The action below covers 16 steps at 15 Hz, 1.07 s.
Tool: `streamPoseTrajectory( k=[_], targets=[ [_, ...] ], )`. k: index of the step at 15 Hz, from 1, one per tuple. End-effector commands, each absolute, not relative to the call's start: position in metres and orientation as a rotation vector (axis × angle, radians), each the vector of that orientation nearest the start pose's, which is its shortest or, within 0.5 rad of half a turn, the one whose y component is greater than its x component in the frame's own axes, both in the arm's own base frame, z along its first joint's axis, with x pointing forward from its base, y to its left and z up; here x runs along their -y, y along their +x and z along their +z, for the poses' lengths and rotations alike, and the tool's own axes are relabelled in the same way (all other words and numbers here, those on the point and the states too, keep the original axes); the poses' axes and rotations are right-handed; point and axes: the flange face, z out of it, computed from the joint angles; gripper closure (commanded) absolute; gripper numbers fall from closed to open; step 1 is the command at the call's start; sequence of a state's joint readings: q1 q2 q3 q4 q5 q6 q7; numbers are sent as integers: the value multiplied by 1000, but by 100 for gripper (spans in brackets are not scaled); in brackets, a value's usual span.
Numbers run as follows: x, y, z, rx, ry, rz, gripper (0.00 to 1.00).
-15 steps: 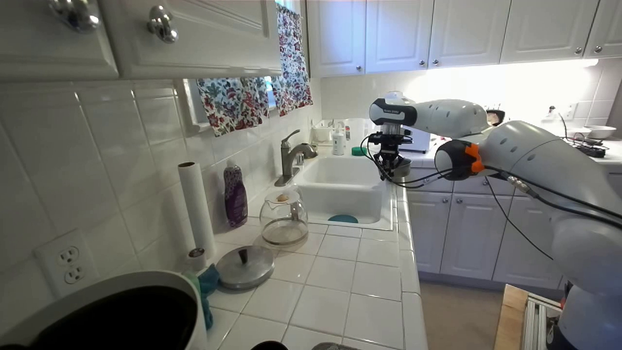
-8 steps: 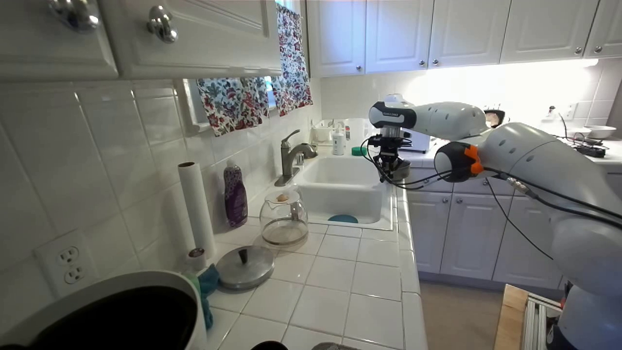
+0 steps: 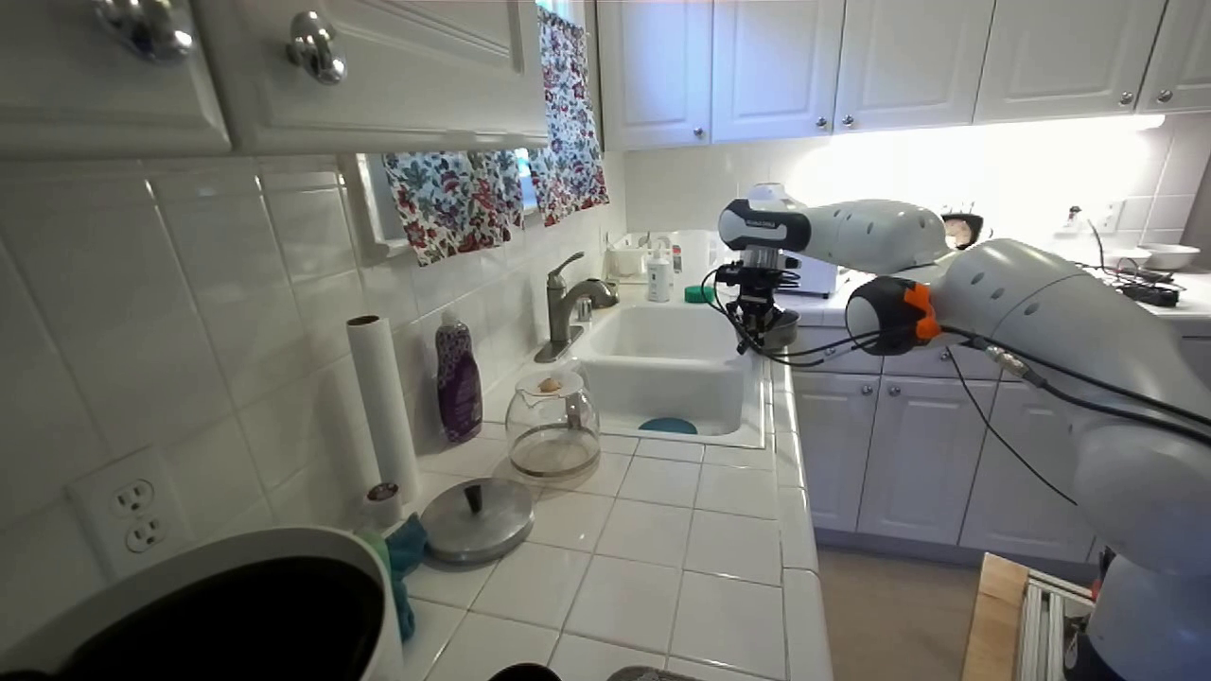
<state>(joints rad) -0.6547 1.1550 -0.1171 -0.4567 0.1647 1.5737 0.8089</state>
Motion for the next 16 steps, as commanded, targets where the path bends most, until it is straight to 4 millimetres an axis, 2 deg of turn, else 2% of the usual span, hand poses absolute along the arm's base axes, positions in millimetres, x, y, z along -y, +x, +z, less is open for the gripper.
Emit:
streamPoseTrajectory(
  k=[1, 13, 14, 16],
  targets=[
    [503, 619, 345, -2158, -2179, 3, 94],
    [509, 621, 345, -2189, -2123, -52, 94],
    [509, 621, 345, -2190, -2118, -58, 52],
    [509, 622, 346, -2193, -2110, -73, 46]
  ],
)
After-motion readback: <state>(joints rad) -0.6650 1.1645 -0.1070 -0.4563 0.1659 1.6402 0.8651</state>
